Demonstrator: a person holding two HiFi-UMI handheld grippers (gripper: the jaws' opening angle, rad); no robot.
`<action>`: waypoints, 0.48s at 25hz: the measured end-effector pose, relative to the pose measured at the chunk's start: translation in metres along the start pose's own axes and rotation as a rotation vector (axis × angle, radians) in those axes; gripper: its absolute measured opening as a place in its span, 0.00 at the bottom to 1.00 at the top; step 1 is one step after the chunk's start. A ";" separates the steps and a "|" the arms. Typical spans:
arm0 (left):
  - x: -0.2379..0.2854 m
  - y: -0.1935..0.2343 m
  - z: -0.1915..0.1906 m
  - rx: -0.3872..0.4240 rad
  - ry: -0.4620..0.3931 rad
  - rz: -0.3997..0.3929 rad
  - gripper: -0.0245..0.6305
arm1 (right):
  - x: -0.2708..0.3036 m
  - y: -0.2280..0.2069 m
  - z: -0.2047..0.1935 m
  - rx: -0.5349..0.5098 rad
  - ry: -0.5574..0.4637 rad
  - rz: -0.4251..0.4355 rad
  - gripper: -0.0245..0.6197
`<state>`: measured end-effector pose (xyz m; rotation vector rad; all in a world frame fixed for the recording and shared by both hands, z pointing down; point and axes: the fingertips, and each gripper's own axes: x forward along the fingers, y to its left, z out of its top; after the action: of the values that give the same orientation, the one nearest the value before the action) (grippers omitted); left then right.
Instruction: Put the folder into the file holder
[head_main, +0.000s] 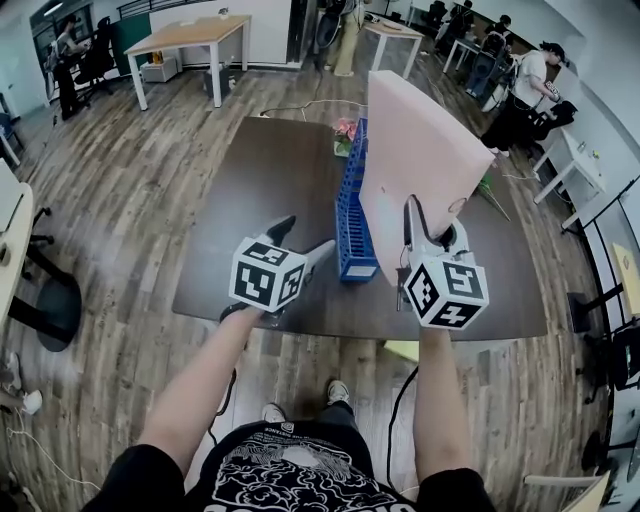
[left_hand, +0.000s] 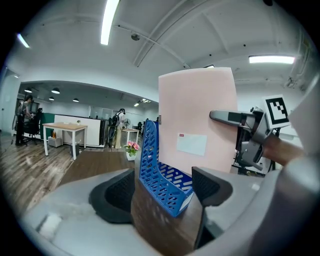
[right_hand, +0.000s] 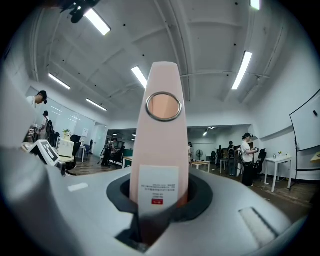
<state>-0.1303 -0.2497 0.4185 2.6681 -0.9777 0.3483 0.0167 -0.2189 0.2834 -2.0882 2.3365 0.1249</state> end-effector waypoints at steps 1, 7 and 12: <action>0.002 0.000 0.001 0.001 0.001 0.001 0.60 | 0.004 -0.002 0.000 0.004 -0.003 0.000 0.20; 0.019 0.004 0.009 0.008 0.003 0.010 0.60 | 0.028 -0.010 -0.009 0.024 -0.012 0.002 0.20; 0.033 0.012 0.013 0.006 0.013 0.010 0.60 | 0.048 -0.011 -0.016 0.041 -0.024 0.003 0.20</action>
<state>-0.1118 -0.2819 0.4193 2.6636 -0.9881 0.3712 0.0228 -0.2690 0.2958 -2.0528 2.3089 0.1002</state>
